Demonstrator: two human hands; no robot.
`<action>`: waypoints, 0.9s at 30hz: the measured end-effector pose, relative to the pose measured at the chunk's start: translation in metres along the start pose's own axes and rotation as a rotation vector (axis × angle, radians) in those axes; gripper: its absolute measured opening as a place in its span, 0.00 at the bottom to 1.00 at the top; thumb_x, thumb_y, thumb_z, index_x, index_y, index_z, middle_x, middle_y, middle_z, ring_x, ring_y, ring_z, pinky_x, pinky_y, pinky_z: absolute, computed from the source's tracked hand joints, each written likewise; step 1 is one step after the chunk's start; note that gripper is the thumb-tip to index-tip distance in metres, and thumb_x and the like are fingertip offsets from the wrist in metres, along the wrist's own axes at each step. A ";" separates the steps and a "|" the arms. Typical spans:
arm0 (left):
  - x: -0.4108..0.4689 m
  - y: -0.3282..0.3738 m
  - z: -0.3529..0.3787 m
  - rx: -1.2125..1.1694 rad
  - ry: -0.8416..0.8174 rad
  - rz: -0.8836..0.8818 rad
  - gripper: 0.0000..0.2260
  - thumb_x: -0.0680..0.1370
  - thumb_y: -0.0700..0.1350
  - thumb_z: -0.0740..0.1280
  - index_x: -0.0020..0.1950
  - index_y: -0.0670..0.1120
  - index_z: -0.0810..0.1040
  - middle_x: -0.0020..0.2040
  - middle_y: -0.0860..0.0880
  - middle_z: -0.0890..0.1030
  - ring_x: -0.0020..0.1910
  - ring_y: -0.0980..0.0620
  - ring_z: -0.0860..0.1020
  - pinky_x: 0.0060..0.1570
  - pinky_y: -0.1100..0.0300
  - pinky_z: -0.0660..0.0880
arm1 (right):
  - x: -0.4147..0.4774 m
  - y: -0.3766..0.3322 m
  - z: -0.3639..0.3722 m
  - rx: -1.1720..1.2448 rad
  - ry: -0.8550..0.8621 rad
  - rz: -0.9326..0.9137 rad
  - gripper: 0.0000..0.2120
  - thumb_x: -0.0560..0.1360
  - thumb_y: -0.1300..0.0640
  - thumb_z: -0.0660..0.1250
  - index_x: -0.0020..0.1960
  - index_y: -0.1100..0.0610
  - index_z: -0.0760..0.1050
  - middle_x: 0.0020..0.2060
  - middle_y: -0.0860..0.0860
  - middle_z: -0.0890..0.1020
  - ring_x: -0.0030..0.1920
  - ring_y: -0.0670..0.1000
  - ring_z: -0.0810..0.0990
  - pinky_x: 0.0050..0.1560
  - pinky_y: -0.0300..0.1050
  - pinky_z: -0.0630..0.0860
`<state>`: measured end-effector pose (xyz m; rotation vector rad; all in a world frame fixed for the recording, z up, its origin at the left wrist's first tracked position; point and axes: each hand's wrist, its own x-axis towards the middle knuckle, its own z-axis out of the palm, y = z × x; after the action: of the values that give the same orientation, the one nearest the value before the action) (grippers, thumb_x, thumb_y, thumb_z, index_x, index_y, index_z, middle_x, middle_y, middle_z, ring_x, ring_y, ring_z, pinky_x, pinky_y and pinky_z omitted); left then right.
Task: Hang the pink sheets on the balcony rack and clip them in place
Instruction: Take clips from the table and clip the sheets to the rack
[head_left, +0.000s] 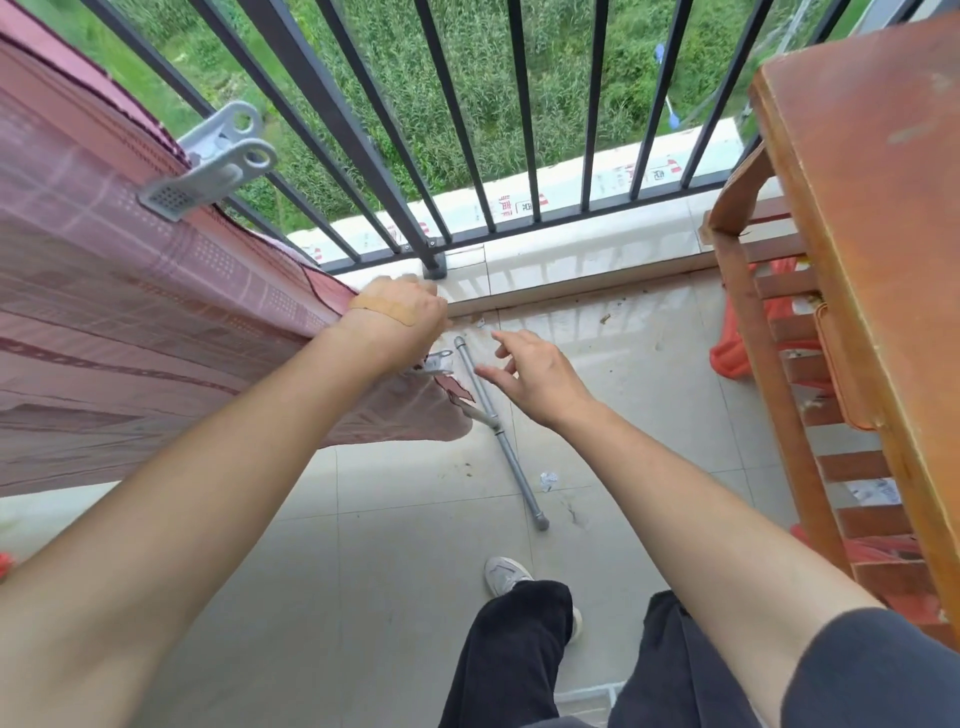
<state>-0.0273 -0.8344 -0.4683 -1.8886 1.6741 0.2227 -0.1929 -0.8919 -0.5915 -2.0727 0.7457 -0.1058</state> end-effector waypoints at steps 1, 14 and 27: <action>0.001 0.003 0.000 -0.033 0.066 -0.038 0.13 0.83 0.48 0.55 0.53 0.45 0.77 0.50 0.46 0.77 0.51 0.44 0.75 0.44 0.53 0.66 | -0.004 0.006 -0.007 -0.025 0.014 0.022 0.26 0.78 0.44 0.66 0.72 0.55 0.70 0.58 0.52 0.79 0.49 0.51 0.80 0.58 0.49 0.75; 0.065 0.204 -0.007 -0.595 0.478 -0.063 0.23 0.81 0.55 0.52 0.68 0.44 0.73 0.73 0.39 0.68 0.69 0.37 0.68 0.65 0.40 0.66 | -0.153 0.151 -0.144 -0.474 0.471 0.418 0.23 0.80 0.48 0.61 0.71 0.57 0.68 0.69 0.60 0.70 0.70 0.62 0.67 0.68 0.60 0.65; 0.119 0.456 -0.085 -0.546 0.201 0.338 0.25 0.82 0.47 0.54 0.79 0.47 0.55 0.80 0.44 0.48 0.79 0.44 0.49 0.73 0.45 0.56 | -0.306 0.285 -0.256 -0.461 0.545 0.891 0.35 0.75 0.68 0.57 0.80 0.58 0.51 0.80 0.56 0.47 0.79 0.60 0.46 0.76 0.57 0.52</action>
<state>-0.4584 -0.9925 -0.6045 -2.0381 2.2395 0.7086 -0.6632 -1.0290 -0.6026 -1.9277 2.1220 0.0110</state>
